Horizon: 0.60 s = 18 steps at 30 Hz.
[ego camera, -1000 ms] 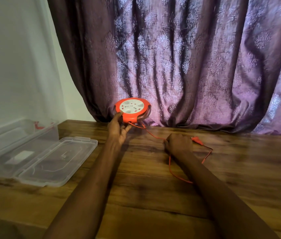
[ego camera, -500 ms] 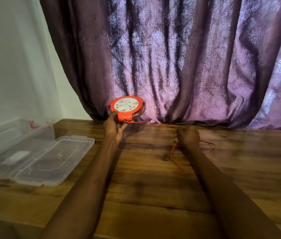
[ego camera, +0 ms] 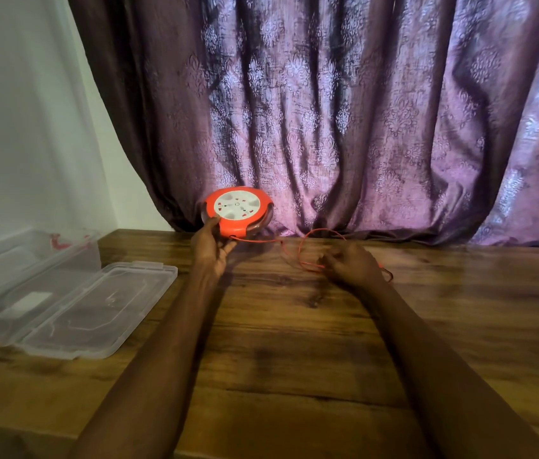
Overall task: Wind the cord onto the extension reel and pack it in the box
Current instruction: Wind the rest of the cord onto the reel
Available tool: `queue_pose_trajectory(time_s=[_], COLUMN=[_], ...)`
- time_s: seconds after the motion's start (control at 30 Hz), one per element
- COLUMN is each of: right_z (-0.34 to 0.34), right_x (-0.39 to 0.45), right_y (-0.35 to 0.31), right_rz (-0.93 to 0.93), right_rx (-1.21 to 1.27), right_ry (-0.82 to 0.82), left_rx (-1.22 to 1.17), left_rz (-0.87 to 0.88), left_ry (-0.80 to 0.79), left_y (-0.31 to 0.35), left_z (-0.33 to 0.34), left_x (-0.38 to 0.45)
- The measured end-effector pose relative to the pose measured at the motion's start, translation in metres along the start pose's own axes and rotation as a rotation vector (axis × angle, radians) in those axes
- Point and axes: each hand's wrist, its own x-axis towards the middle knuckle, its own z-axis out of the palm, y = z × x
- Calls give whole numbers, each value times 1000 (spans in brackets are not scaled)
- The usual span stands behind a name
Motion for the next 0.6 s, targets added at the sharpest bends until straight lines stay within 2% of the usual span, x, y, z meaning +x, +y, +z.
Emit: queue_pose_trajectory(time_s=[0.03,0.1,0.2,0.27,0.4,0.47,0.53,0.6], right_z=[-2,-4,-4,-3,-8,-11,-13,-14], right_x=[-3,-2,3,7,9,8,5,3], right_y=[-4,-11,-13,-13,-21,-28,-35,-42], right_rz=[-16,-51,-59,-45,-87,-172,-326,-503], right_rx=[-194,-373,-395,-260,110,189,74,-112], right_ry=[-9,-25,-90,-88,155,265,362,373], left_rx=[14,50,98,135,249,325,399,484], left_rz=[2,11,29,42,50,49,51,67], left_ry=[-5,-15,-30,-43,-86,-107,-147,-197], left_y=[0,0,0,1,-4,-6,-8,-11], left_z=[0,0,3,4,3,5,8,11], left_x=[0,0,1,3,5,2,-2,-5])
